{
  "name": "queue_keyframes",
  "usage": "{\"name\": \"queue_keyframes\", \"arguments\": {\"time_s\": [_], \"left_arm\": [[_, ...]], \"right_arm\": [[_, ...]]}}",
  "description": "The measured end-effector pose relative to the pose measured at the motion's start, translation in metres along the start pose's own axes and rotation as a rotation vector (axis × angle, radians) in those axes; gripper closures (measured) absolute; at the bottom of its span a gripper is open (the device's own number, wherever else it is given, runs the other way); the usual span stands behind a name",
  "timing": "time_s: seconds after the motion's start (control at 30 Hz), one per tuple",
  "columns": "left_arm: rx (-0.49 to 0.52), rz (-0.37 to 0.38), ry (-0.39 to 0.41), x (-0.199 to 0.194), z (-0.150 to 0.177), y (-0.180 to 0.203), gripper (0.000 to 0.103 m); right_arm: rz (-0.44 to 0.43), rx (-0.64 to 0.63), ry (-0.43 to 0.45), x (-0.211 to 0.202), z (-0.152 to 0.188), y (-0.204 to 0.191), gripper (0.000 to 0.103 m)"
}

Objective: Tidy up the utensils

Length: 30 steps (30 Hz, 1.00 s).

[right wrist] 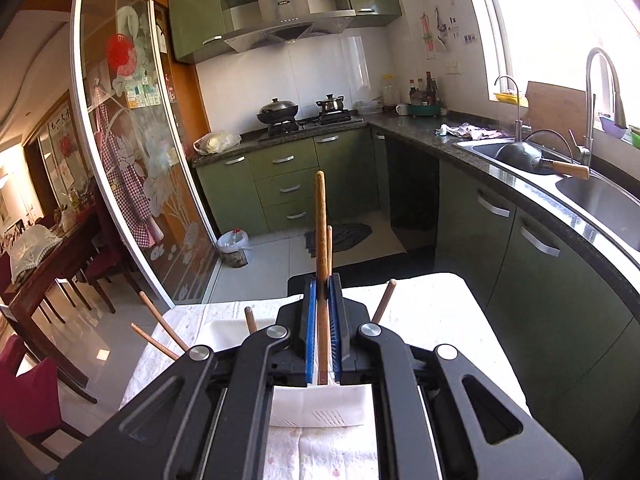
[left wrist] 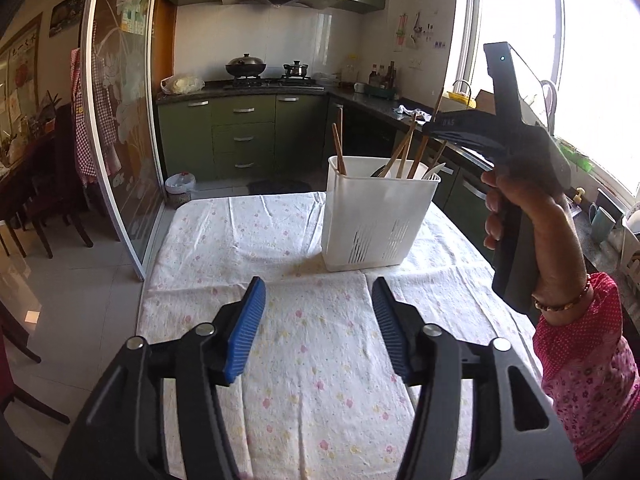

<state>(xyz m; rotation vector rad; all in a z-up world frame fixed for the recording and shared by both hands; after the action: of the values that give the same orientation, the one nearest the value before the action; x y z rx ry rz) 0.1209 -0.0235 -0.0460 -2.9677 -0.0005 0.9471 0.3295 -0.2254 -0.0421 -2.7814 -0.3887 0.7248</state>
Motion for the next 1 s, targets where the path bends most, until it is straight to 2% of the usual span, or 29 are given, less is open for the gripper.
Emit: {"name": "queue_keyframes", "arguments": {"time_s": [0.03,0.1,0.17,0.2,0.23,0.27,0.5,0.67,0.83,1.0], "left_arm": [[0.005,0.0,0.01,-0.001,0.0,0.001,0.033],[0.024,-0.007,0.033,-0.005,-0.001,0.006,0.023],[0.04,-0.013,0.053,-0.009,-0.002,0.01,0.018],[0.042,-0.012,0.056,-0.009,-0.002,0.011,0.015],[0.04,-0.009,0.057,-0.009,-0.002,0.011,0.012],[0.037,-0.008,0.059,-0.009,-0.003,0.011,0.011],[0.034,-0.003,0.051,-0.007,-0.001,0.013,0.009],[0.037,-0.007,0.062,-0.01,0.005,0.013,0.007],[0.031,-0.014,0.064,-0.014,0.013,0.012,0.007],[0.024,-0.048,0.084,-0.022,0.018,0.01,0.007]], "right_arm": [[0.001,0.002,-0.001,0.001,0.003,0.001,0.095],[0.009,0.005,0.0,0.004,0.007,0.004,0.081],[0.015,-0.002,0.011,0.003,0.01,0.002,0.064],[0.025,-0.006,0.02,0.0,0.011,0.003,0.061],[0.026,-0.007,0.029,-0.003,0.012,0.003,0.054],[0.025,-0.007,0.036,-0.006,0.012,0.002,0.048],[0.015,-0.031,0.11,-0.065,0.023,-0.005,0.032],[0.005,-0.079,0.143,-0.131,0.054,-0.013,0.006],[0.047,-0.11,0.179,-0.192,0.105,-0.01,0.005],[0.09,-0.099,0.215,-0.235,0.147,0.0,0.004]]}}
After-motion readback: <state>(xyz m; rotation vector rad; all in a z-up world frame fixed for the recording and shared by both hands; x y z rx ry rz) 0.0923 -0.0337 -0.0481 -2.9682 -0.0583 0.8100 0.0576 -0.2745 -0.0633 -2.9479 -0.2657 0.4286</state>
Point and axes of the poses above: each gripper's, at about its wrist camera, not at the fingertips, and x roughly the way its jaws point, y to its right, z to its underside, the point moved 6 cm from there along x, roughly the way its jaws point, and after that the axes turned 7 degrees about -z, right-handed, at the moved point
